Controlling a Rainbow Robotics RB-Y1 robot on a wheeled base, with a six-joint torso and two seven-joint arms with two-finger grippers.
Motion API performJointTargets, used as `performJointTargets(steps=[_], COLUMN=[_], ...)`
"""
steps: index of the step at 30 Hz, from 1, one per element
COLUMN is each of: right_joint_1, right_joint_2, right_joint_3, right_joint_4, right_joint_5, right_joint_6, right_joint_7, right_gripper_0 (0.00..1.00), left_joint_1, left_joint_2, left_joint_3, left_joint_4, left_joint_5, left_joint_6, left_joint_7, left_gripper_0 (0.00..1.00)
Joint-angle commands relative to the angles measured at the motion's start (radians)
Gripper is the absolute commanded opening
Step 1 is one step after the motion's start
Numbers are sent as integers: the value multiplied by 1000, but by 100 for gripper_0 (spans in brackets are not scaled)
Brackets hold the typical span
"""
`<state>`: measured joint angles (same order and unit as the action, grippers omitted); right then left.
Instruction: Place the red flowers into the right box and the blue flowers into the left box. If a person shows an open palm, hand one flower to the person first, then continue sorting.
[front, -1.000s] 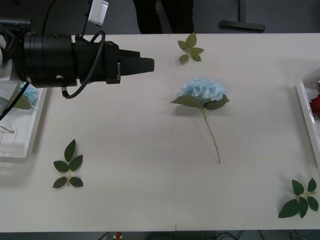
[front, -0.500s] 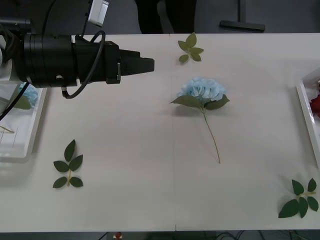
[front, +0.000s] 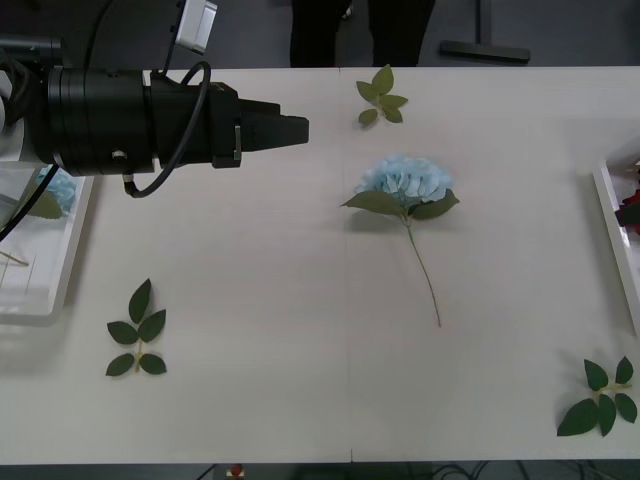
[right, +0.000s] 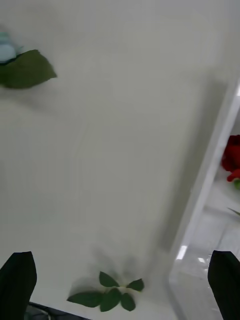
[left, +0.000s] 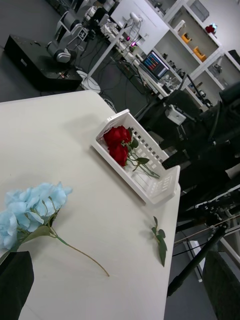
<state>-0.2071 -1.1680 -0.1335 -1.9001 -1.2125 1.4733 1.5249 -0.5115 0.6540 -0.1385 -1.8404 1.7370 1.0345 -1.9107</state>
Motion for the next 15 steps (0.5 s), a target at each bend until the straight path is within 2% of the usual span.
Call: performJointTargets(steps=[1,6,15], right_joint_1=[-57,-138,-278], right_joint_2=[-24,-10,113], right_joint_3=[78,218,404], right_joint_4=[-86,-143,-192], right_joint_5=[11,57,212], right_joint_6=[9,12,67], right_joint_7=[-209,-344,-493], right_gripper_0=[100,100,100], left_joint_1=[13,13,13], left_joint_2=[-7,-8,-10], left_joint_3=[22,23,25], left_joint_4=[-31,-31,-31], left_joint_5=[13,15,19], left_joint_6=[-7,-7,-7], left_joint_7=[-31,-31,-33], left_gripper_0=[98,98,98])
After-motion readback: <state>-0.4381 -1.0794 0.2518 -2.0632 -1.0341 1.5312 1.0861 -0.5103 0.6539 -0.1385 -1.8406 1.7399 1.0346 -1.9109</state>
